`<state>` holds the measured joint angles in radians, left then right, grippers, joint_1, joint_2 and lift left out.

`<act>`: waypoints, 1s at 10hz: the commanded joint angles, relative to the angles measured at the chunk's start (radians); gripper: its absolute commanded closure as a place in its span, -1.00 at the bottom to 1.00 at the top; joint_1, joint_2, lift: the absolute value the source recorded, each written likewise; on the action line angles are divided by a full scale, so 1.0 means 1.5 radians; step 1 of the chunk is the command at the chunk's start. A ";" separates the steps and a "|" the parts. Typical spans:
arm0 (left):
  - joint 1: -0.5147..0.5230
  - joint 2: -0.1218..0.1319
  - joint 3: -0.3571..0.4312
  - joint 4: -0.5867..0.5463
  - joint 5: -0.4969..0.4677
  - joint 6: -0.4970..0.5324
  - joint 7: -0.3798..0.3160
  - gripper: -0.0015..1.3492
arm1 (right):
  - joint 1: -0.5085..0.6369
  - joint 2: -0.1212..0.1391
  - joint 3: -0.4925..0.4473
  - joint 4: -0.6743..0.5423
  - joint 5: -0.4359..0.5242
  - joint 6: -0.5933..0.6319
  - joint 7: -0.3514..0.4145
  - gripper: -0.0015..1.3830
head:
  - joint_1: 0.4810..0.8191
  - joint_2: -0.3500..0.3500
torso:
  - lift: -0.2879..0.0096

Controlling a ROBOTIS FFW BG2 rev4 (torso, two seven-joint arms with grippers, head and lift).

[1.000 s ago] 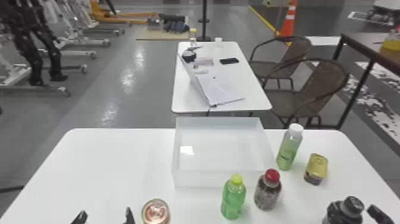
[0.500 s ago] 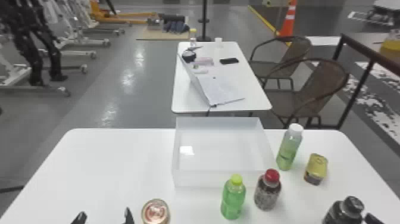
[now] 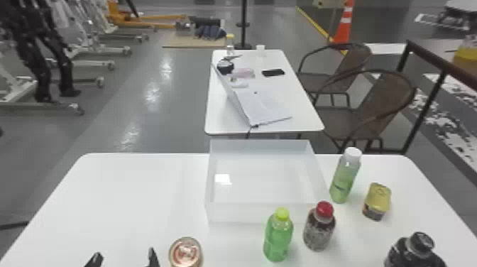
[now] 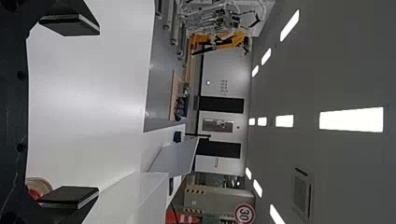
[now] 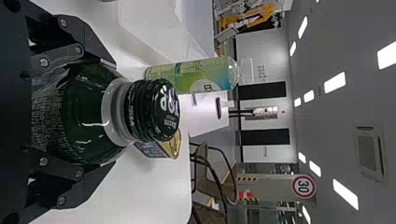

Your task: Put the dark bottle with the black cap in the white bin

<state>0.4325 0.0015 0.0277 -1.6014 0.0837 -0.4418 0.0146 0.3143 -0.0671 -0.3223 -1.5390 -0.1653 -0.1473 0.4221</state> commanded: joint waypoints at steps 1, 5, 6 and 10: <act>0.000 -0.003 0.000 0.001 -0.001 0.000 -0.001 -0.85 | -0.002 0.000 0.000 -0.002 0.001 0.000 0.001 0.42 | -0.60 0.00 | 0.26; -0.003 -0.003 0.000 0.002 -0.001 0.000 -0.002 -0.85 | -0.022 0.002 0.008 -0.142 0.005 0.168 0.000 0.42 | -0.60 0.00 | 0.26; -0.006 -0.003 -0.001 0.007 -0.001 -0.003 -0.002 -0.85 | -0.045 -0.002 0.015 -0.175 0.005 0.209 0.001 0.42 | -0.60 0.00 | 0.26; -0.016 -0.003 -0.004 0.019 0.009 -0.011 -0.007 -0.86 | -0.166 -0.041 0.086 -0.184 -0.029 0.284 0.002 0.42 | -0.60 0.00 | 0.26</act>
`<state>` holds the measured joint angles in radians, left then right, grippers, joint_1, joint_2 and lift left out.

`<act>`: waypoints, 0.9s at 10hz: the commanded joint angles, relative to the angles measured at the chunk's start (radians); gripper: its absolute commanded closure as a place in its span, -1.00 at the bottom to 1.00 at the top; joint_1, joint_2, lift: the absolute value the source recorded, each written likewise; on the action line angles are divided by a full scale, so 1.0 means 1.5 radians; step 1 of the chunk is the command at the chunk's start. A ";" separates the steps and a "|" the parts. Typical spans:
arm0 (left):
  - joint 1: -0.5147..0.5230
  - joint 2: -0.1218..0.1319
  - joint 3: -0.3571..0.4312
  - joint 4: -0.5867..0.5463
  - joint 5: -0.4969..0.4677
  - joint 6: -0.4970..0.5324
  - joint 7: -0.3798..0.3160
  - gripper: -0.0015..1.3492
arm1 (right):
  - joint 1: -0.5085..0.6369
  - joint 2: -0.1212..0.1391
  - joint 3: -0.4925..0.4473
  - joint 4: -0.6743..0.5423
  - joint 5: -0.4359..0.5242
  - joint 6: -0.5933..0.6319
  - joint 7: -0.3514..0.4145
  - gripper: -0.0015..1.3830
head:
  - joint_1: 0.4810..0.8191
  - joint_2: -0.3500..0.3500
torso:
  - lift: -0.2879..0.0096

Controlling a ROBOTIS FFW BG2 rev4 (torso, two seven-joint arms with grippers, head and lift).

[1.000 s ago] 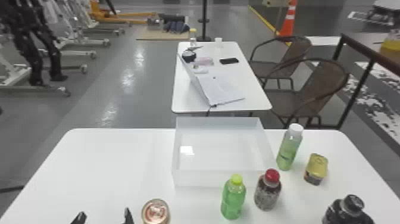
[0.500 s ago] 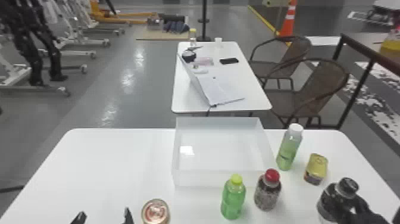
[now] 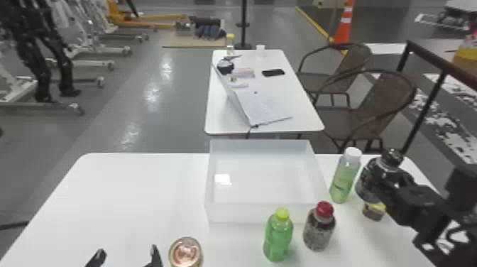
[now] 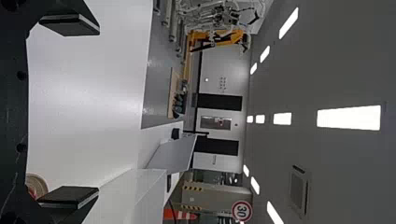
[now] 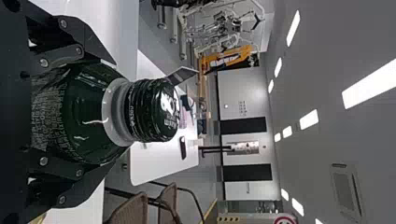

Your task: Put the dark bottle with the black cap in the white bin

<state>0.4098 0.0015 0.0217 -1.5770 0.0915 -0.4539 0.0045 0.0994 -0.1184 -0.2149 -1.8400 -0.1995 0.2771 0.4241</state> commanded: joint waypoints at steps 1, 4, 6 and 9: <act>-0.002 -0.003 -0.001 0.005 0.004 -0.004 0.000 -0.85 | -0.068 -0.019 0.059 0.075 -0.029 -0.027 0.001 0.42 | -0.60 0.00 | 0.26; -0.007 -0.003 -0.004 0.014 0.012 -0.008 -0.003 -0.86 | -0.186 -0.027 0.164 0.235 -0.047 -0.097 0.009 0.42 | -0.60 0.00 | 0.26; -0.007 -0.003 -0.004 0.018 0.015 -0.012 -0.003 -0.85 | -0.220 -0.021 0.196 0.308 -0.057 -0.099 0.009 0.42 | -0.60 0.00 | 0.26; -0.006 -0.003 -0.003 0.023 0.019 -0.015 -0.003 -0.85 | -0.242 -0.018 0.202 0.387 -0.056 -0.099 0.025 0.42 | -0.60 0.00 | 0.26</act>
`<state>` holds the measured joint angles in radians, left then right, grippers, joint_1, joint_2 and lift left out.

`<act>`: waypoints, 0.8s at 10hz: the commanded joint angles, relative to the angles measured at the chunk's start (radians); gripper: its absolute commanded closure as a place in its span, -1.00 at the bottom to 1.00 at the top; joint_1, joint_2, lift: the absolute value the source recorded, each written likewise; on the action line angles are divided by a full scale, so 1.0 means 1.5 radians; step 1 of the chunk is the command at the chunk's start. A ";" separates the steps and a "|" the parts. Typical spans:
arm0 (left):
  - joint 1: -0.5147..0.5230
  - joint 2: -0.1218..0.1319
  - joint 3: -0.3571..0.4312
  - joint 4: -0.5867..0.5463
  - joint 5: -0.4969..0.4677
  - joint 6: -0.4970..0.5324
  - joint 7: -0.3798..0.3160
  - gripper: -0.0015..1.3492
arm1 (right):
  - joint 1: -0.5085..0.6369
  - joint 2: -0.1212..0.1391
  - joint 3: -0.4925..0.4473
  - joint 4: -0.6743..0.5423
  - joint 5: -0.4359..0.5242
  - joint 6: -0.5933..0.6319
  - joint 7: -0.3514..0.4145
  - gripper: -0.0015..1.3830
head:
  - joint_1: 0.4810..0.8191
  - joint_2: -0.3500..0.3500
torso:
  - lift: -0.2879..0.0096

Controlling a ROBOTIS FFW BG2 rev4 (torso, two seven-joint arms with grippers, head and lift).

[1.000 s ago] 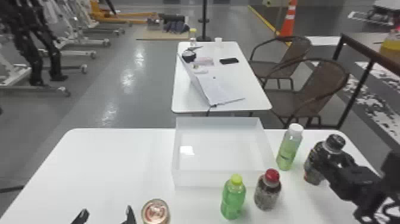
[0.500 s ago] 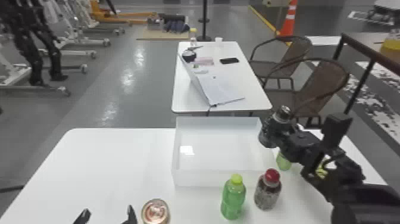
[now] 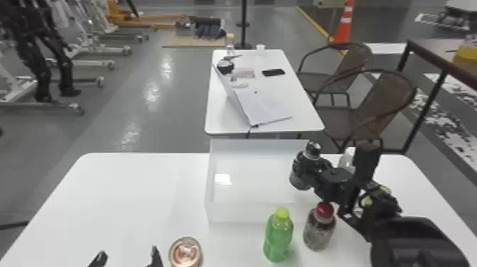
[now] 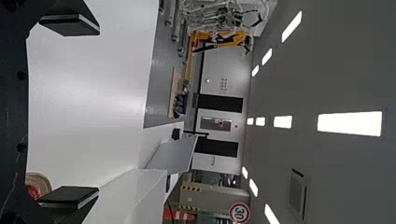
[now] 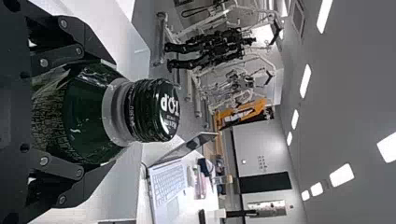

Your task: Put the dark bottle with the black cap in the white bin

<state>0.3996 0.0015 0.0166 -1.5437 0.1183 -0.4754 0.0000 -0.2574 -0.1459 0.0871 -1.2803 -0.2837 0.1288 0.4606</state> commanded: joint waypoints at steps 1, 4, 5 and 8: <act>0.000 -0.003 -0.001 0.000 0.001 -0.001 0.000 -0.85 | -0.007 0.001 0.000 0.028 0.000 0.000 0.003 0.42 | -0.60 0.00 | 0.26; 0.000 -0.003 -0.001 0.000 0.002 -0.003 0.000 -0.86 | -0.008 0.004 0.000 0.033 -0.002 -0.004 0.003 0.21 | -0.60 0.00 | 0.26; 0.000 -0.003 -0.001 0.000 0.002 -0.003 0.000 -0.85 | -0.007 0.004 0.000 0.033 -0.004 -0.005 0.003 -0.25 | -0.60 0.00 | 0.26; 0.002 -0.003 0.000 0.000 0.003 -0.004 0.000 -0.86 | -0.003 0.004 0.000 0.023 -0.005 -0.013 0.003 -0.87 | -0.60 0.00 | 0.26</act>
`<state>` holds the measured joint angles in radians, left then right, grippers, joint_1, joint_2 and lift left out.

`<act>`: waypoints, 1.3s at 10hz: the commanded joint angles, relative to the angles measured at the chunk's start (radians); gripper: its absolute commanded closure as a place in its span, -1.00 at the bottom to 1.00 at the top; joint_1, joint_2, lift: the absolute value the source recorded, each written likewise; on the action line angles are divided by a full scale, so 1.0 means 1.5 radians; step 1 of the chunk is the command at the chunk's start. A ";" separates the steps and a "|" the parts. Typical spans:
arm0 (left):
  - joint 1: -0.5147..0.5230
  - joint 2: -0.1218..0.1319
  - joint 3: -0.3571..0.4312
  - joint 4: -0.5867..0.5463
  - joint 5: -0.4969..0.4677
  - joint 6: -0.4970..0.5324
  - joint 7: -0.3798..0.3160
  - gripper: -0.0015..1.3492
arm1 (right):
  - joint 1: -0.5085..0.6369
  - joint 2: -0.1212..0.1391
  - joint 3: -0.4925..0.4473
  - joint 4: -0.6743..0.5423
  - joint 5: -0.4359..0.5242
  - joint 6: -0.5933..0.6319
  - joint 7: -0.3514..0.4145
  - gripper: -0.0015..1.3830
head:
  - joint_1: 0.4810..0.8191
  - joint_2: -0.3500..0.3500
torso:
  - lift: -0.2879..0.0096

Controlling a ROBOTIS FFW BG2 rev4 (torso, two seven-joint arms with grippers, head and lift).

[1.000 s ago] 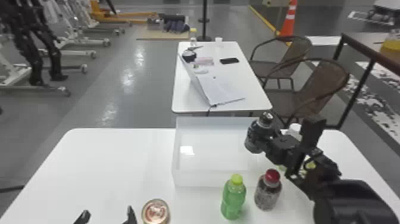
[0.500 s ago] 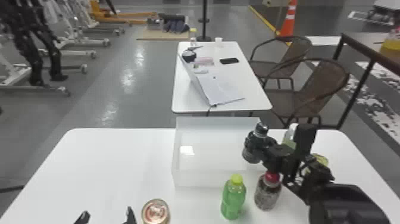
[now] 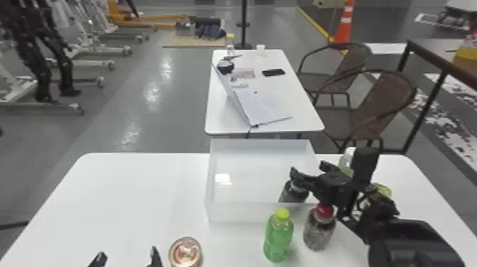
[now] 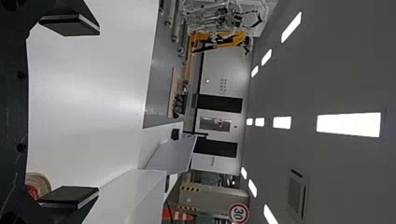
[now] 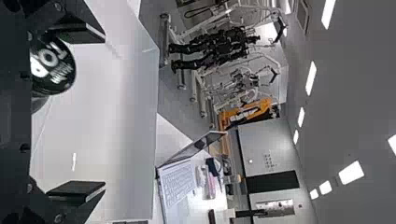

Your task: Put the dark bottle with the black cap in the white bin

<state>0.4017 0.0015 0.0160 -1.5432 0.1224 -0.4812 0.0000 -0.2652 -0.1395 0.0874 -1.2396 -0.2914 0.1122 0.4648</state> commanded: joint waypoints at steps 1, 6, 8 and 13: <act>0.000 -0.003 0.001 0.000 0.000 0.000 0.000 -0.85 | 0.011 0.000 -0.001 -0.024 -0.003 -0.011 0.000 -0.84 | -0.60 0.00 | 0.26; 0.000 -0.003 0.001 0.000 0.000 -0.006 0.000 -0.85 | 0.243 -0.007 -0.052 -0.368 0.085 -0.033 -0.129 -0.84 | -0.60 0.00 | 0.26; 0.001 -0.003 0.003 0.000 -0.001 -0.011 0.000 -0.85 | 0.357 -0.007 -0.061 -0.439 0.105 -0.053 -0.179 -0.84 | -0.60 0.00 | 0.26; -0.002 -0.003 0.001 -0.013 -0.027 0.003 0.000 -0.85 | 0.487 -0.014 -0.060 -0.443 0.139 -0.080 -0.164 -0.83 | -0.60 0.00 | 0.26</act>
<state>0.4008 0.0015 0.0183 -1.5567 0.0906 -0.4879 0.0000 0.4607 -0.1564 -0.0031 -1.9096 -0.0885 -0.0152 0.2171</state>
